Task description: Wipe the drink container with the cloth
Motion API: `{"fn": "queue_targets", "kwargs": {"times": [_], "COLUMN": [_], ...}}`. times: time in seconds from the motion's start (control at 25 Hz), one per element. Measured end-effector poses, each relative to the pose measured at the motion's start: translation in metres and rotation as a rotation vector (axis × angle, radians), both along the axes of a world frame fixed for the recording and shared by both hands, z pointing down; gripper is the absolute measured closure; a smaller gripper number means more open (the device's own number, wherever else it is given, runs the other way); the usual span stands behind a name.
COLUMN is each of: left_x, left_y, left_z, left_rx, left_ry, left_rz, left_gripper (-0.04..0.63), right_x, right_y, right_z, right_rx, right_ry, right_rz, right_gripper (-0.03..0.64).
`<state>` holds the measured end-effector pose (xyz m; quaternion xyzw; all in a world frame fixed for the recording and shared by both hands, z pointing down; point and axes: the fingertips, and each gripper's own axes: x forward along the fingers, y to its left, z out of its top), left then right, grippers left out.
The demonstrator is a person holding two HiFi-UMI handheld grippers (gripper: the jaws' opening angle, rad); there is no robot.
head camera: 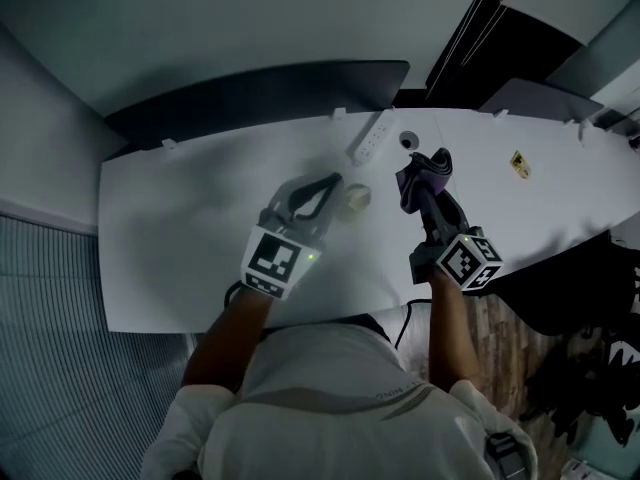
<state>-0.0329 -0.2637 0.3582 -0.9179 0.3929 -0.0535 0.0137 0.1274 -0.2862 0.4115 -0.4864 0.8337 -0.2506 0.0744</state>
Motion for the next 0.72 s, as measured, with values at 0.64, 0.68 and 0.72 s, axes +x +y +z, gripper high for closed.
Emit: {"fn": "queue_targets", "kwargs": {"times": [0.64, 0.68, 0.72], "left_x": [-0.078, -0.077, -0.076], "left_y": [0.049, 0.05, 0.051], "left_z": [-0.06, -0.061, -0.062], "left_rx": [0.062, 0.065, 0.067], "left_ry": [0.104, 0.101, 0.099], "left_rz": [-0.166, -0.164, -0.161], "left_gripper": [0.592, 0.592, 0.592], "right_x": [-0.001, -0.001, -0.002], "right_y": [0.058, 0.058, 0.058], "right_z": [-0.085, -0.086, -0.088], "right_rx": [0.228, 0.229, 0.229], "right_ry": [0.196, 0.198, 0.198], "right_rz": [0.077, 0.074, 0.071], "right_gripper": [0.523, 0.523, 0.523]}}
